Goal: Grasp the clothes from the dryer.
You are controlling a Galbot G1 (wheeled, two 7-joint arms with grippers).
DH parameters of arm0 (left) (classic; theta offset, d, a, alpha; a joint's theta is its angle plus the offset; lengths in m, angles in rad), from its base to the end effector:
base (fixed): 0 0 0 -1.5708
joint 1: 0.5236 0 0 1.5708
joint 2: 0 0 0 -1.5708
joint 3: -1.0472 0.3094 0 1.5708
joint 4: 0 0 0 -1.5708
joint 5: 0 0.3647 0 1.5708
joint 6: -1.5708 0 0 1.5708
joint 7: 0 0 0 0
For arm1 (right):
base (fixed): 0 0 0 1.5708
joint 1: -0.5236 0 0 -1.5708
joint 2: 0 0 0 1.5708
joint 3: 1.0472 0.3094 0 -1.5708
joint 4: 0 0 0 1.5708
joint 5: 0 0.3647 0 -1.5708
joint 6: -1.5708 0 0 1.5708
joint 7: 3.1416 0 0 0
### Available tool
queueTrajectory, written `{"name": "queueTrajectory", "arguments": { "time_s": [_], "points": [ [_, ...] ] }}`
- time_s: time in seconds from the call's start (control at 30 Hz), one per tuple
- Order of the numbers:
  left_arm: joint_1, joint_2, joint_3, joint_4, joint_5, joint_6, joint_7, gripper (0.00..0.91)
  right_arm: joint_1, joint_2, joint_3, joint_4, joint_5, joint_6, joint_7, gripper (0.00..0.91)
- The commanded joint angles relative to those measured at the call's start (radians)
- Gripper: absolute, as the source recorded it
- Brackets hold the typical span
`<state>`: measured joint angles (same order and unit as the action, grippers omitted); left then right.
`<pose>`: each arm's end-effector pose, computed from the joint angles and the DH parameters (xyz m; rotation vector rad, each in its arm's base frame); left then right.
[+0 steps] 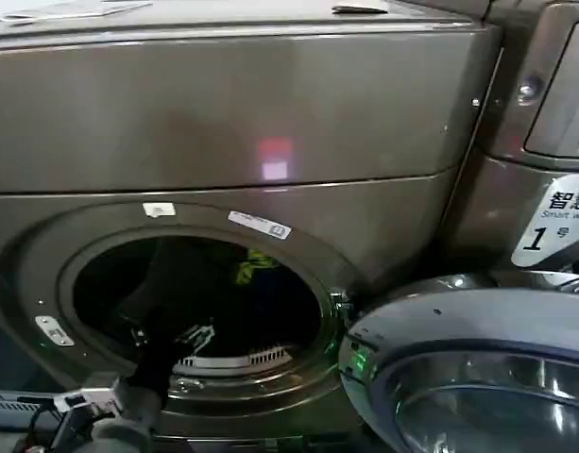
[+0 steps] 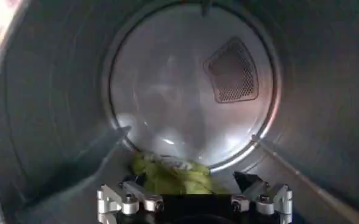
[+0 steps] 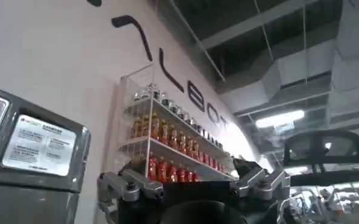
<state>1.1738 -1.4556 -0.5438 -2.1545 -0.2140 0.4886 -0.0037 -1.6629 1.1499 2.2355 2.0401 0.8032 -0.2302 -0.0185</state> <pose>0.2883 0.0186 -0.1445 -0.1340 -3.1012 0.1145 -0.0375 -0.3530 0.0262 1.3412 2.2880 -0.4156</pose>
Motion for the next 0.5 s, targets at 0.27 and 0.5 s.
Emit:
{"name": "queueTrajectory", "arguments": {
  "time_s": [0.27,0.5],
  "points": [
    [-0.475,-0.022,0.105,0.598,0.034,-0.129,-0.011,0.907,0.003,-0.003,0.002,-0.005,-0.001,-0.001,-0.004,0.907],
    [-0.624,-0.028,0.118,0.794,0.014,-0.143,-0.007,0.907,0.007,-0.007,-0.001,-0.016,-0.003,0.007,-0.011,0.907]
  ]
}}
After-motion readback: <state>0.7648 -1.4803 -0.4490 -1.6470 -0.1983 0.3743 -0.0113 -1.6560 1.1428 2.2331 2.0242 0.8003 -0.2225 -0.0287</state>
